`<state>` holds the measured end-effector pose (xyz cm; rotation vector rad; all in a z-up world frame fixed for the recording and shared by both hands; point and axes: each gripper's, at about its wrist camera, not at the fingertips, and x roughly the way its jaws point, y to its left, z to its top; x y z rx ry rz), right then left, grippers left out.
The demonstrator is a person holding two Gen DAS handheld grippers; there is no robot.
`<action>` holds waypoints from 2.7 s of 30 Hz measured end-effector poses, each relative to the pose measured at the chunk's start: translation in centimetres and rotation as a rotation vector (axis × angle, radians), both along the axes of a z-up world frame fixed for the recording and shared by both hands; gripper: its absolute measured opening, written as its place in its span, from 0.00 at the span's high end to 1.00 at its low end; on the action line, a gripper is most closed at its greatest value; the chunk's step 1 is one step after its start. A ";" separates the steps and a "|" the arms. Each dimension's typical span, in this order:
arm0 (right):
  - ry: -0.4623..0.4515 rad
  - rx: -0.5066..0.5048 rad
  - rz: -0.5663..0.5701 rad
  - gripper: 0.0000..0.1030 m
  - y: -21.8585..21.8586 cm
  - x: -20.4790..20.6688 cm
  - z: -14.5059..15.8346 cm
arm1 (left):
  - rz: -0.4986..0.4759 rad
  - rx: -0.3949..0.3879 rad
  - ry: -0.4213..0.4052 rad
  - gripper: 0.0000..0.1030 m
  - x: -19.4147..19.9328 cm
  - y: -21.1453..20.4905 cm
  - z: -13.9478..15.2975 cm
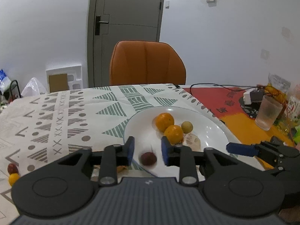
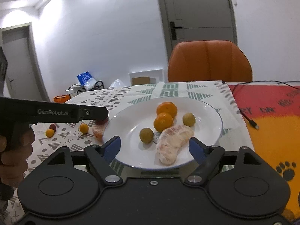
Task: Organize fruits
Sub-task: 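Lower the red apple into the plate and open the left tool, then withdraw both tools from the plate toward the remaining fruits, then grasp the peeled orange with the right tool while the left tool grasps a small orange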
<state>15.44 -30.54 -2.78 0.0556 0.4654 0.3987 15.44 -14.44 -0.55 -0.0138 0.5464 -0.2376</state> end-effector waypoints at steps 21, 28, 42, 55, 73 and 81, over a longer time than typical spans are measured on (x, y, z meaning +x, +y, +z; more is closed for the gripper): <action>0.008 0.004 -0.057 0.00 2.6 -0.1 0.6 | 0.187 0.025 -0.030 0.13 -3.1 6.4 0.7; 0.016 0.014 -0.021 0.00 4.2 -0.2 0.9 | 0.220 0.021 -0.021 0.12 -3.9 8.4 0.8; 0.034 0.015 0.051 0.00 7.9 -0.7 1.2 | 0.291 -0.036 0.048 0.12 -5.4 13.2 -0.4; 0.025 -0.036 0.124 0.08 11.7 -0.2 1.4 | 0.344 -0.084 0.055 0.17 -5.7 17.1 -1.3; 0.115 -0.128 0.210 0.36 15.3 5.1 1.3 | 0.392 -0.135 0.186 0.56 -1.4 20.2 -3.7; 0.162 -0.220 0.252 0.48 16.8 7.5 0.7 | 0.379 -0.145 0.219 0.80 -0.3 20.9 -3.8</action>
